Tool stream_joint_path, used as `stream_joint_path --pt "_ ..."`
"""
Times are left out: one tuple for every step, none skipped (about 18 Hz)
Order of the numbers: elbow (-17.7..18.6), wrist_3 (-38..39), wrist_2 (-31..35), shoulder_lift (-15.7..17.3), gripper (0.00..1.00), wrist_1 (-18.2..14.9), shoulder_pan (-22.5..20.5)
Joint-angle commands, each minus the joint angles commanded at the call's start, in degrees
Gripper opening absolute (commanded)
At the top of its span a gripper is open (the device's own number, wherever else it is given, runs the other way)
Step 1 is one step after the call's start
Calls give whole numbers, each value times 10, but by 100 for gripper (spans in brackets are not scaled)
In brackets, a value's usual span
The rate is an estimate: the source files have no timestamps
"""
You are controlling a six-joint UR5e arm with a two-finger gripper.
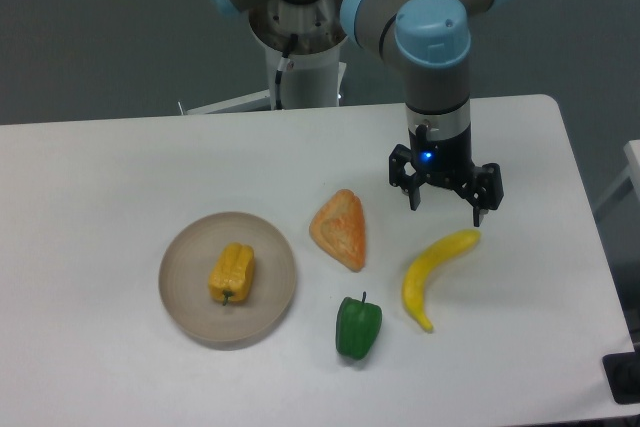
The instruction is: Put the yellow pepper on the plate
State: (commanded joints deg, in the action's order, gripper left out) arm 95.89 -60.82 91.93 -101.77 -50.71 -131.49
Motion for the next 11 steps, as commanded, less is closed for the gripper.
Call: stream_joint_path --pt "0 -5 0 -1 100 1 0" --pt "-1 -11 0 -3 100 1 1" --pt "-1 -17 0 -4 100 1 1" --pt "-5 -18 0 -9 100 2 1" --pt "-11 -18 1 -11 100 2 1" --pt "-16 -18 1 -16 100 1 1" --pt "-17 -17 1 -17 100 1 2" --pt "-17 -16 1 -17 100 1 2" --pt "-18 -16 1 -17 100 1 2" --pt "-19 -17 1 -17 100 1 2" --pt "-20 -16 1 -17 100 1 2"
